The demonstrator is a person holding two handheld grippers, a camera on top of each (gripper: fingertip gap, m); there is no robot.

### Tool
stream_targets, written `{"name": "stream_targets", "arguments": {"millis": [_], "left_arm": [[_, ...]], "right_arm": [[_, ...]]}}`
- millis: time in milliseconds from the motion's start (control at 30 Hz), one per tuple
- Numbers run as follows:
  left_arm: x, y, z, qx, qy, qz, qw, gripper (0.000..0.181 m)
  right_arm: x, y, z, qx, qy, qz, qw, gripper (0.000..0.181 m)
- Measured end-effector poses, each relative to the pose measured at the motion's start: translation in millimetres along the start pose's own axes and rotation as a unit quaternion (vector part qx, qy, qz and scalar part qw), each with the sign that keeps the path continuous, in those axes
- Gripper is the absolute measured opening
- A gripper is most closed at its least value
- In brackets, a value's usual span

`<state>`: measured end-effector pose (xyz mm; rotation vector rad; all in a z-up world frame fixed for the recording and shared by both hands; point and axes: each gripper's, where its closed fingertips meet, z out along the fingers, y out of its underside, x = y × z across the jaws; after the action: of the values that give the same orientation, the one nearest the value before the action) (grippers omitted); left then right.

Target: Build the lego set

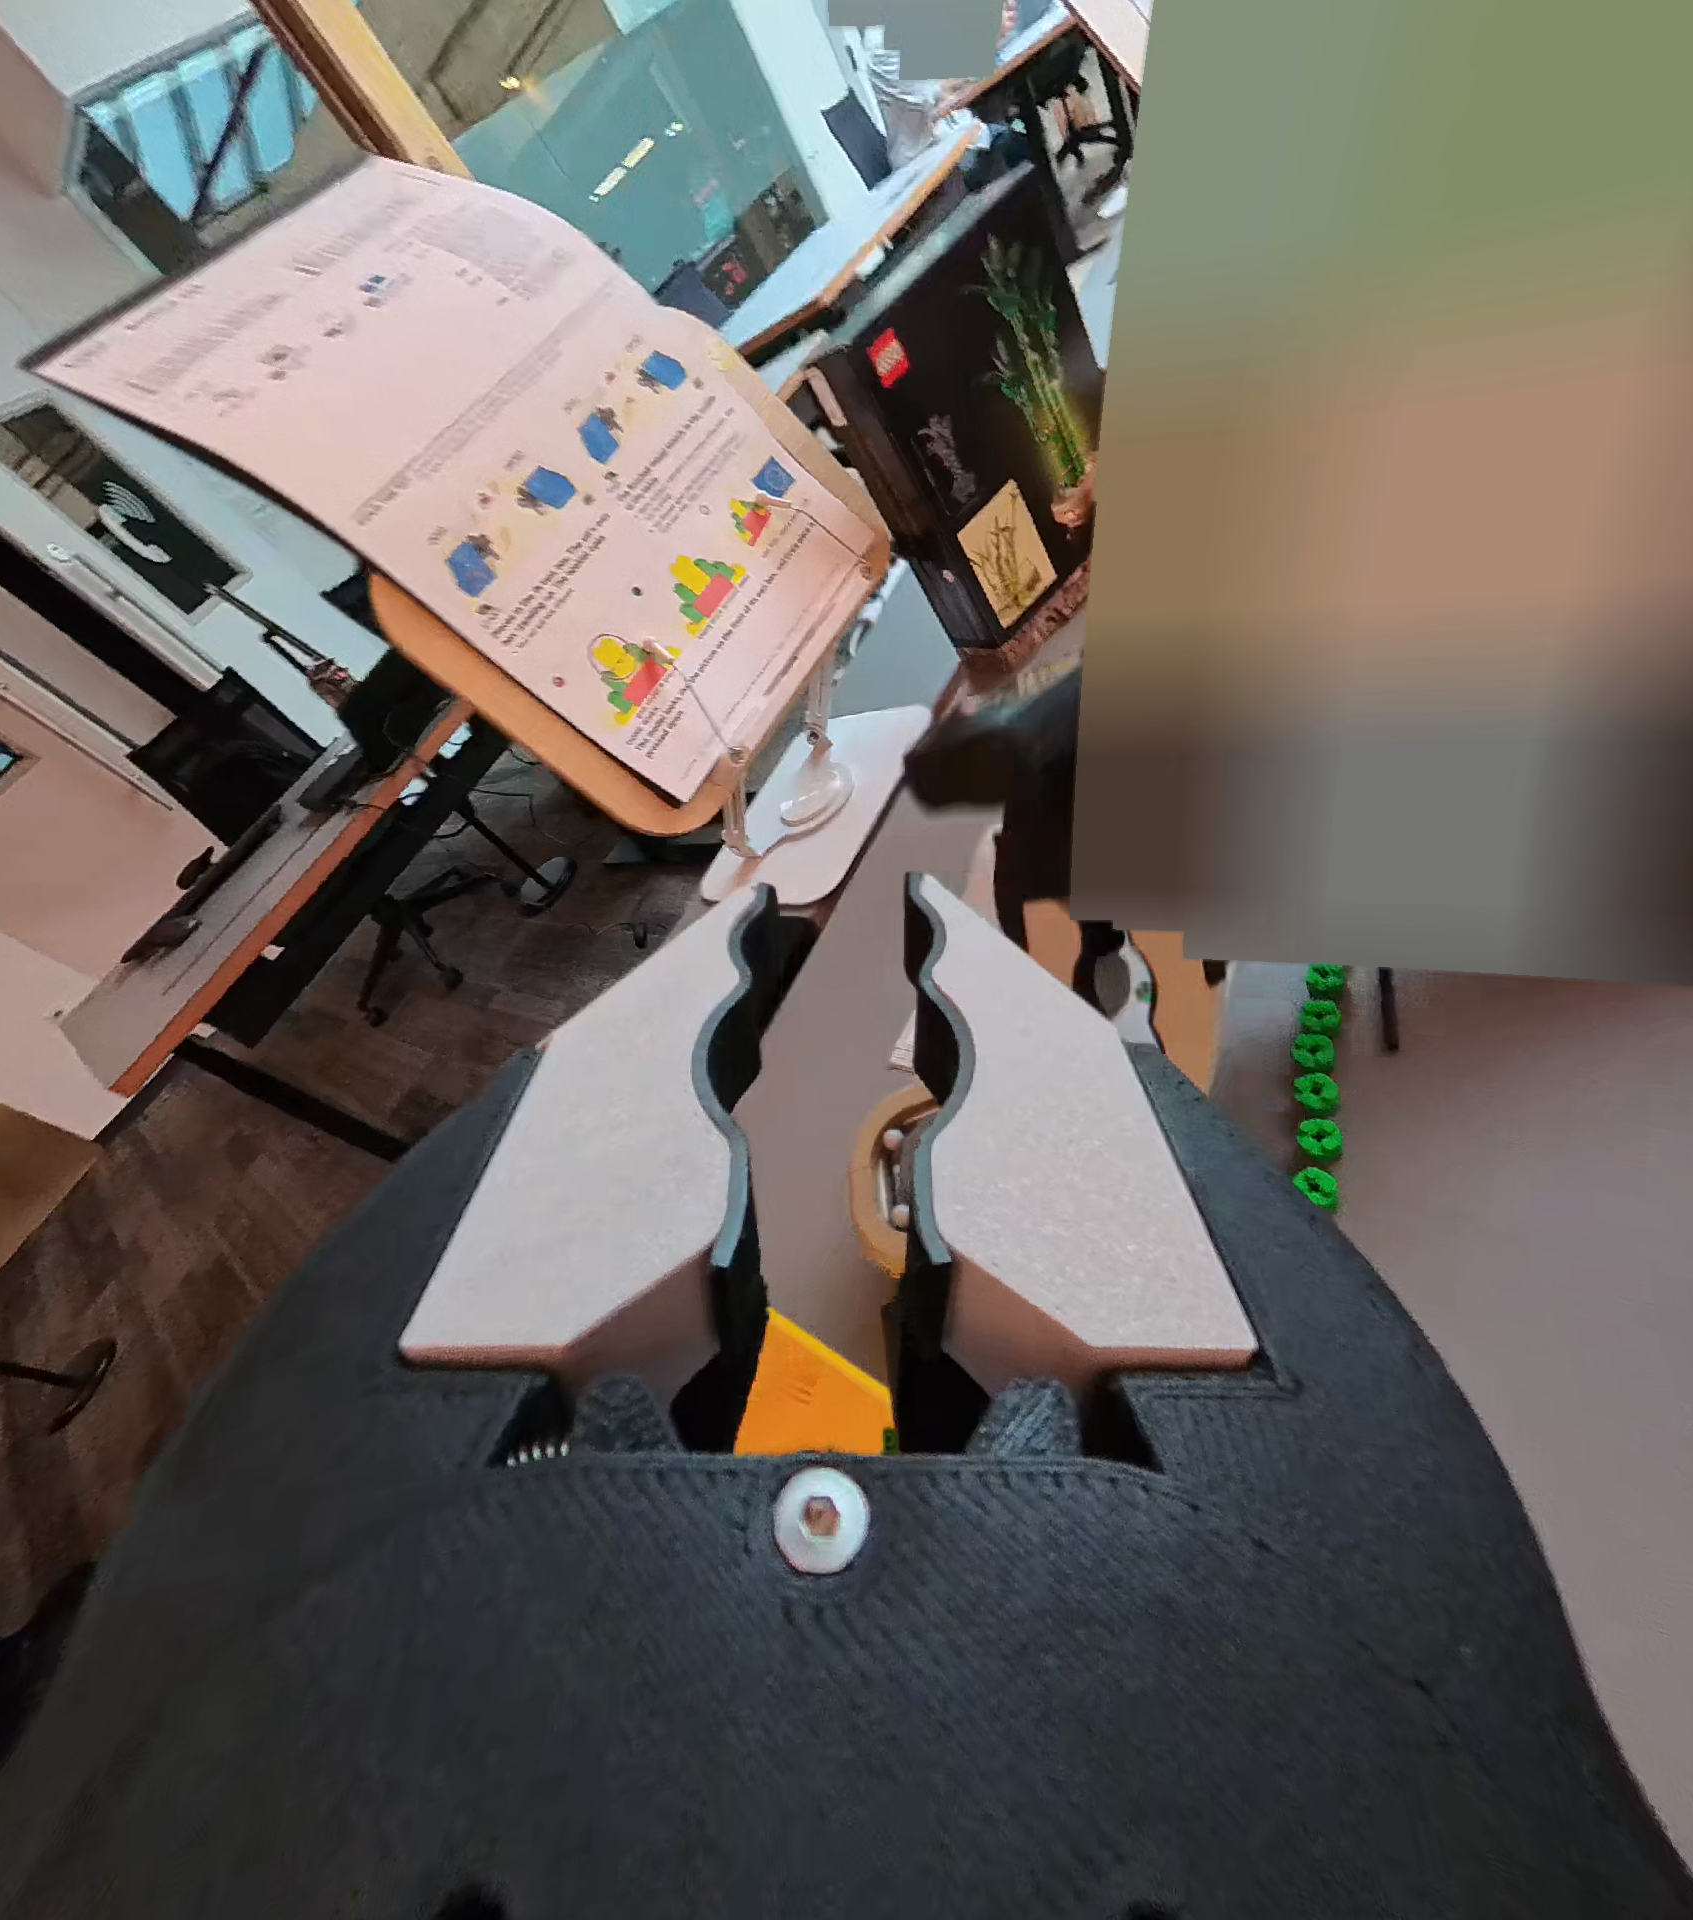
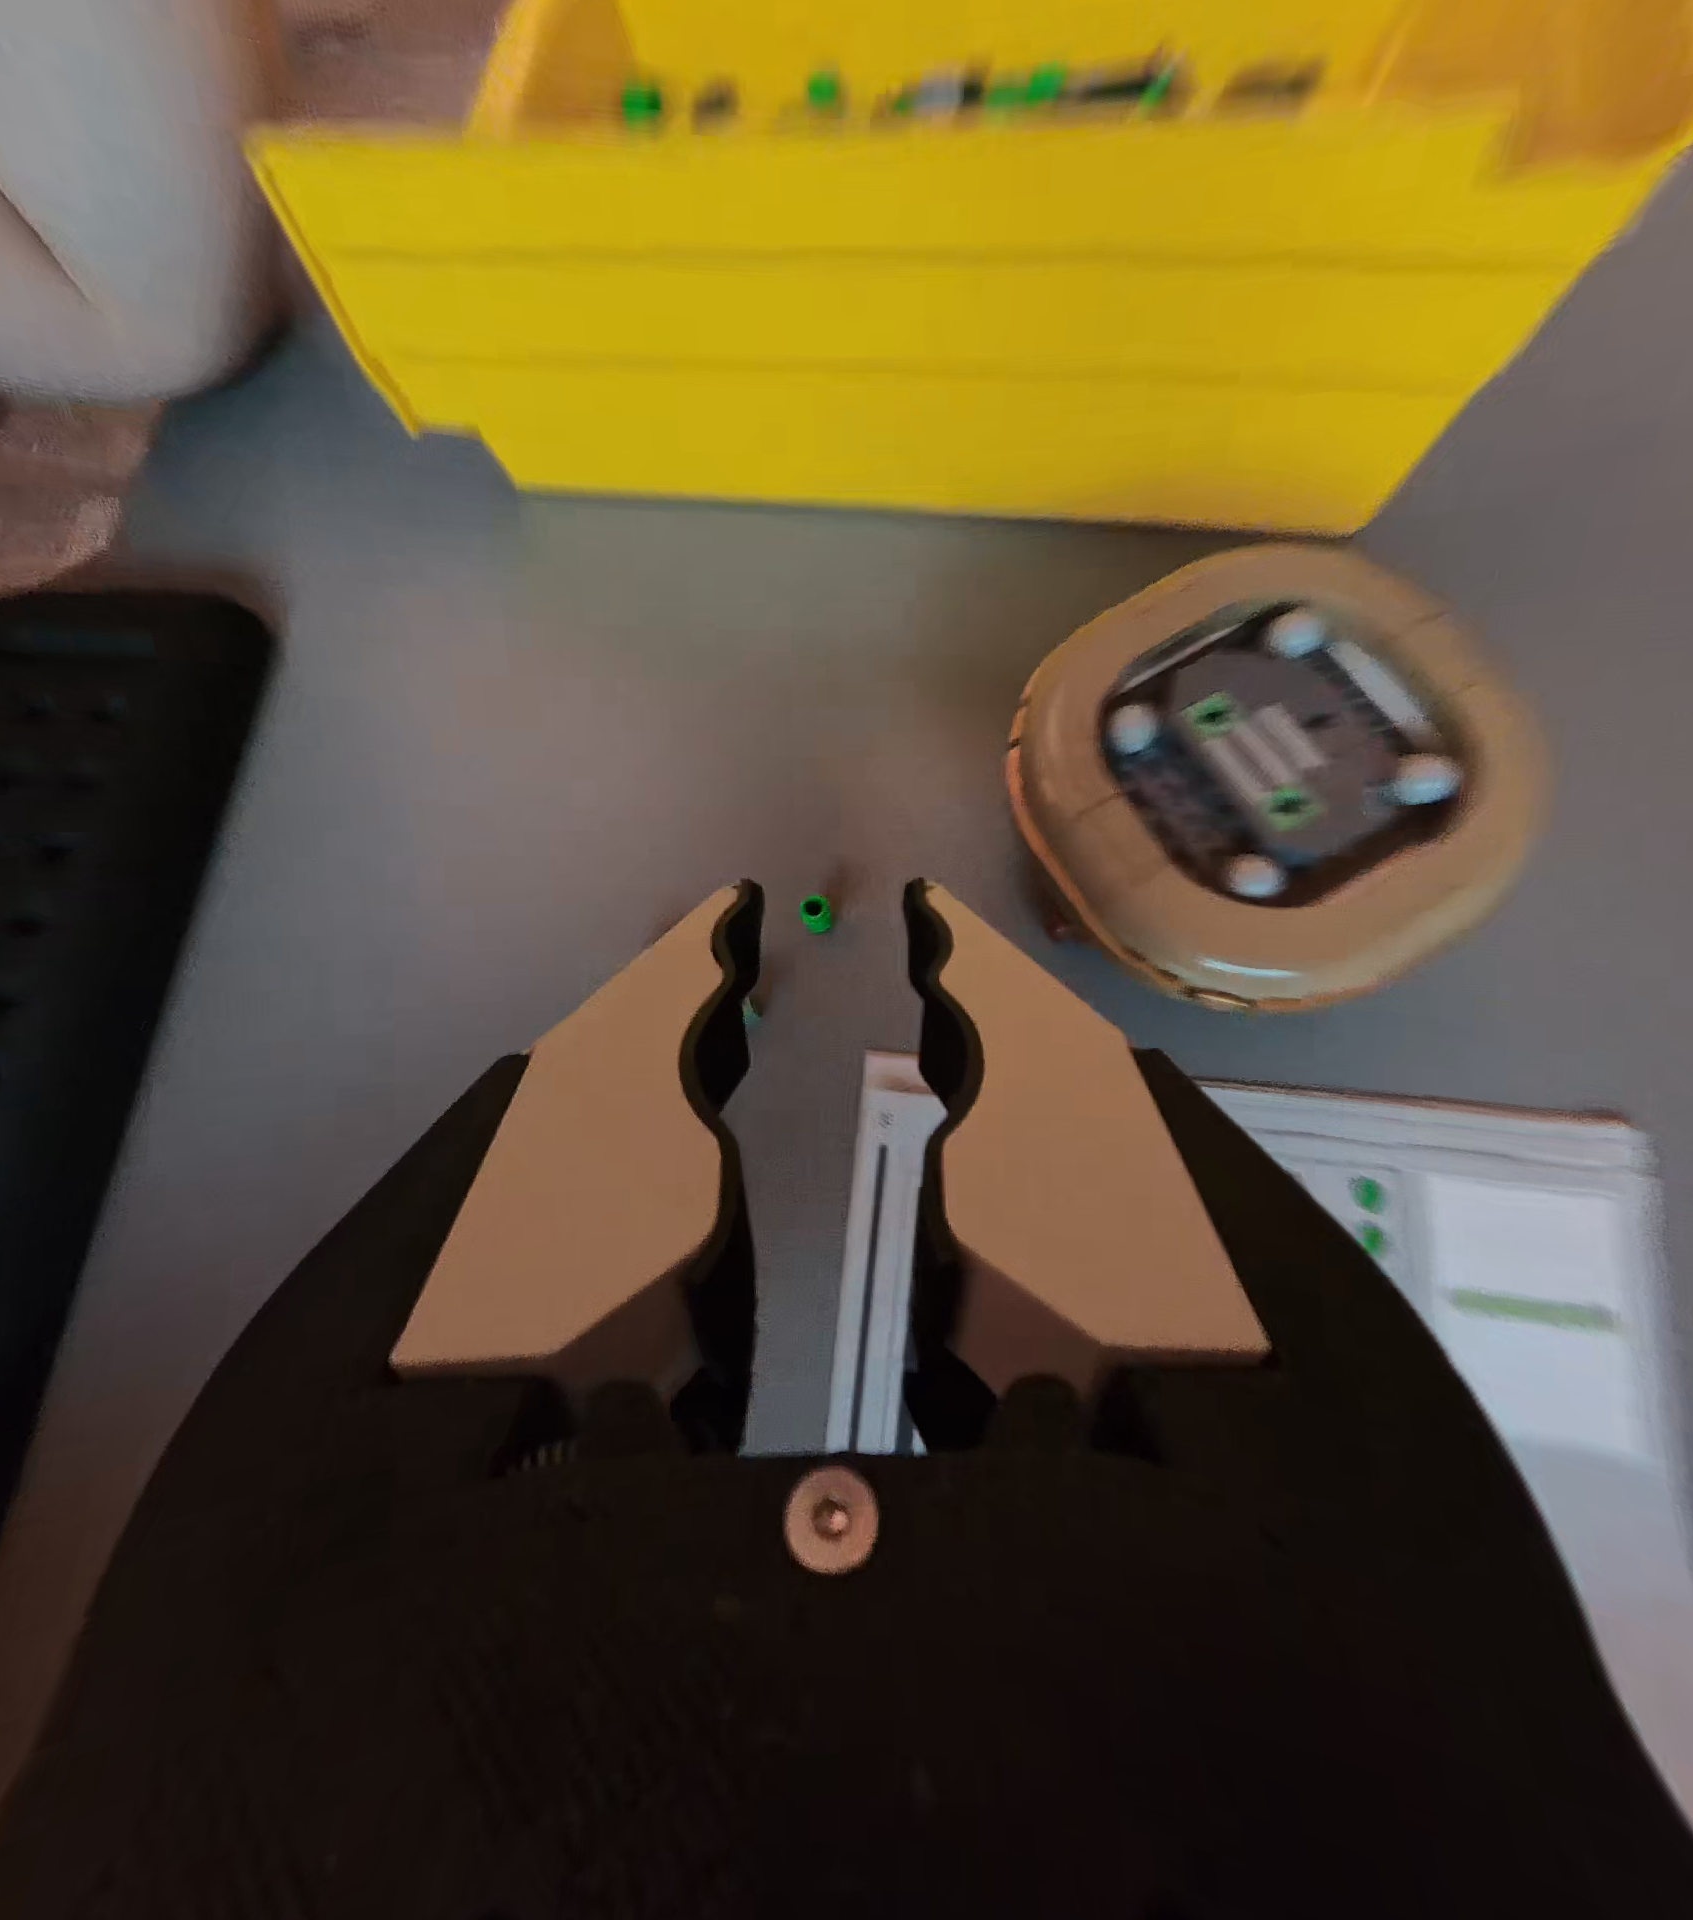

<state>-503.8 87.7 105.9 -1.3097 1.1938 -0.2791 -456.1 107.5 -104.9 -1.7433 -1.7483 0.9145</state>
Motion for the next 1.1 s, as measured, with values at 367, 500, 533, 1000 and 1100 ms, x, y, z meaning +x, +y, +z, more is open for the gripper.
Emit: {"name": "stream_targets", "arguments": {"millis": [367,500,533,1000,1100], "left_arm": [[-94,67,-44,-0.07,-0.148,-0.261,0.952,0.06],[-87,146,-55,-0.226,-0.154,-0.379,0.884,0.044],[-80,169,-59,-0.277,-0.15,-0.401,0.86,0.046],[-42,286,-86,-0.541,-0.097,-0.399,0.734,0.031],[-29,295,-87,-0.558,-0.07,-0.416,0.714,0.025]], "right_arm": [[32,-64,-211,0.196,0.297,0.001,0.934,0.054],[27,-72,-228,0.2,0.341,-0.009,0.919,0.057],[25,-75,-229,0.203,0.34,-0.01,0.918,0.057],[23,-73,-227,0.202,0.321,-0.011,0.925,0.057],[22,-72,-227,0.199,0.322,-0.014,0.925,0.057]]}}
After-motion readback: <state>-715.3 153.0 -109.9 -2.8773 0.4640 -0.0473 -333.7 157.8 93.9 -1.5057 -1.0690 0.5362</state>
